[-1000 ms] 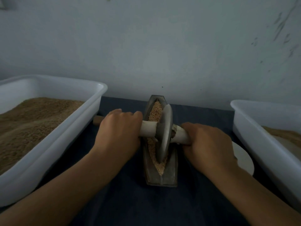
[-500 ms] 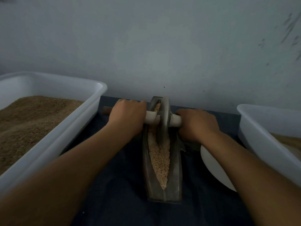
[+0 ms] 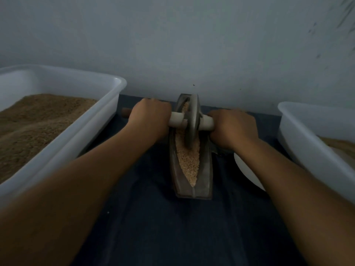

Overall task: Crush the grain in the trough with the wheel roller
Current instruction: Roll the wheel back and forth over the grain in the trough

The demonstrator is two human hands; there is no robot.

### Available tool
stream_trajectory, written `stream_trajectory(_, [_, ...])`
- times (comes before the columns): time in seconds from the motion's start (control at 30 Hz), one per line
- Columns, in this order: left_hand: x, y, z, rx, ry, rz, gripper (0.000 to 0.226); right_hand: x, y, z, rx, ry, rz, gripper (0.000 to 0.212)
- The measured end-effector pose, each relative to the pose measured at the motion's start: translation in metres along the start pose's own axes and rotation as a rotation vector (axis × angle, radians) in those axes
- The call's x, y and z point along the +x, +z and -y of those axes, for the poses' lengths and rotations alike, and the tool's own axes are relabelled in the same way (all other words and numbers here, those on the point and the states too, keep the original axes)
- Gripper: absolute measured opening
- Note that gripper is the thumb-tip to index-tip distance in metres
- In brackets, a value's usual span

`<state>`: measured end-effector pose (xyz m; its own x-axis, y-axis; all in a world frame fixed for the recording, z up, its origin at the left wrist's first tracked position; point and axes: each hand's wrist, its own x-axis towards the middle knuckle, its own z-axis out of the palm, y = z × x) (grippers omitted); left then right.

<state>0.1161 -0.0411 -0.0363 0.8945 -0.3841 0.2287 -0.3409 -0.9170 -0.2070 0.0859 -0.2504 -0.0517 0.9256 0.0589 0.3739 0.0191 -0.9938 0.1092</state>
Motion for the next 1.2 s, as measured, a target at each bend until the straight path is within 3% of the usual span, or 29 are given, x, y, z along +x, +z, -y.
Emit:
stream_trajectory(0.37, [-0.055,-0.013,-0.007,0.028,-0.017,-0.047,0.024,-0.061,-0.017,0.010,-0.038,-0.081,-0.218,0.009])
stream_trajectory(0.7, [-0.040,-0.001,-0.005,0.034,0.047,-0.139,0.027,-0.048,-0.005,0.004,-0.039,-0.110,-0.202,0.018])
stream_trajectory(0.83, [-0.016,0.002,-0.005,-0.040,-0.017,-0.124,0.029,-0.024,0.005,-0.001,-0.022,-0.052,-0.155,0.020])
stream_trajectory(0.97, [0.010,0.006,-0.003,-0.055,-0.027,-0.122,0.025,0.013,0.010,-0.005,0.015,0.035,0.037,0.021])
stream_trajectory(1.2, [0.035,0.012,0.006,-0.112,-0.033,0.000,0.031,0.055,0.006,-0.006,-0.060,0.016,0.183,0.028])
